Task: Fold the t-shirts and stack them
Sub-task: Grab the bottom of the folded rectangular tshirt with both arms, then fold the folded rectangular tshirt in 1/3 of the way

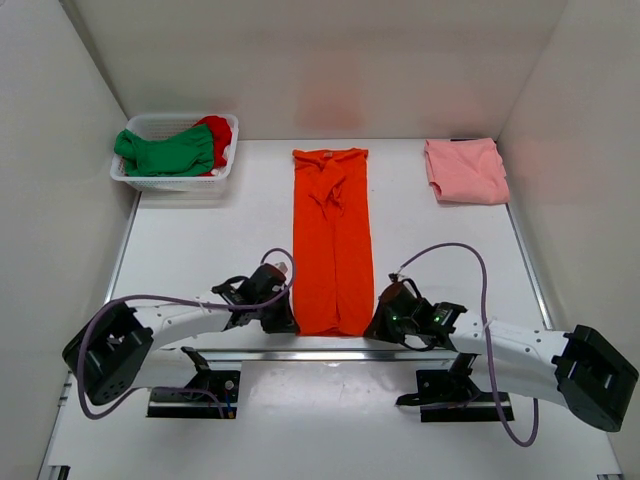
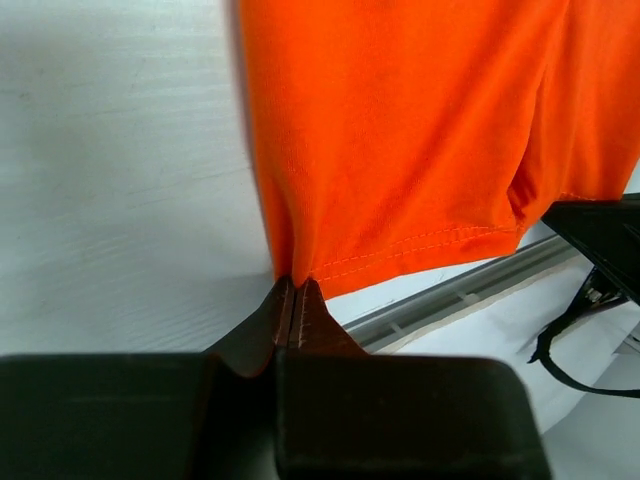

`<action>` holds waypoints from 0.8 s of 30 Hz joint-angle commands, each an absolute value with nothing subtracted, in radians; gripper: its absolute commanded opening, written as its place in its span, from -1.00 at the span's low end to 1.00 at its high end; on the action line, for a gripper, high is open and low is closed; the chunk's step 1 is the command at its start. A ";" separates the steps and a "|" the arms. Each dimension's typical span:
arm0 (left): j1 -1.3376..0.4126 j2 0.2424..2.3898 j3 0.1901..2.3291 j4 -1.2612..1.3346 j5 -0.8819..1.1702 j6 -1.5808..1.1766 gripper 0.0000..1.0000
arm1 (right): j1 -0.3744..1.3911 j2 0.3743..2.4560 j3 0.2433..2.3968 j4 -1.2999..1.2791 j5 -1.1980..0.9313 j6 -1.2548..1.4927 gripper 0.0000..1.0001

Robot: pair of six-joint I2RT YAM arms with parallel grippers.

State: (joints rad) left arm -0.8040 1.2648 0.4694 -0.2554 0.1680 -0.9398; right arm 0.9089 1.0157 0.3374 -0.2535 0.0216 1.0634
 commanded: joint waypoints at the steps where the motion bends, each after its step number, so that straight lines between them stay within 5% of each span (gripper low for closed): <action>1: -0.819 1.227 0.472 -0.330 0.138 -0.917 -1.00 | 0.936 1.016 0.341 -0.389 0.014 0.997 -1.00; 11: -0.761 1.256 0.624 -0.449 0.215 -0.841 -1.00 | 0.763 0.994 0.523 -0.508 -0.191 0.734 -1.00; 24: -0.408 1.711 1.231 -0.560 0.443 -0.637 -1.00 | 0.419 1.544 1.168 -0.574 -0.379 0.316 -0.99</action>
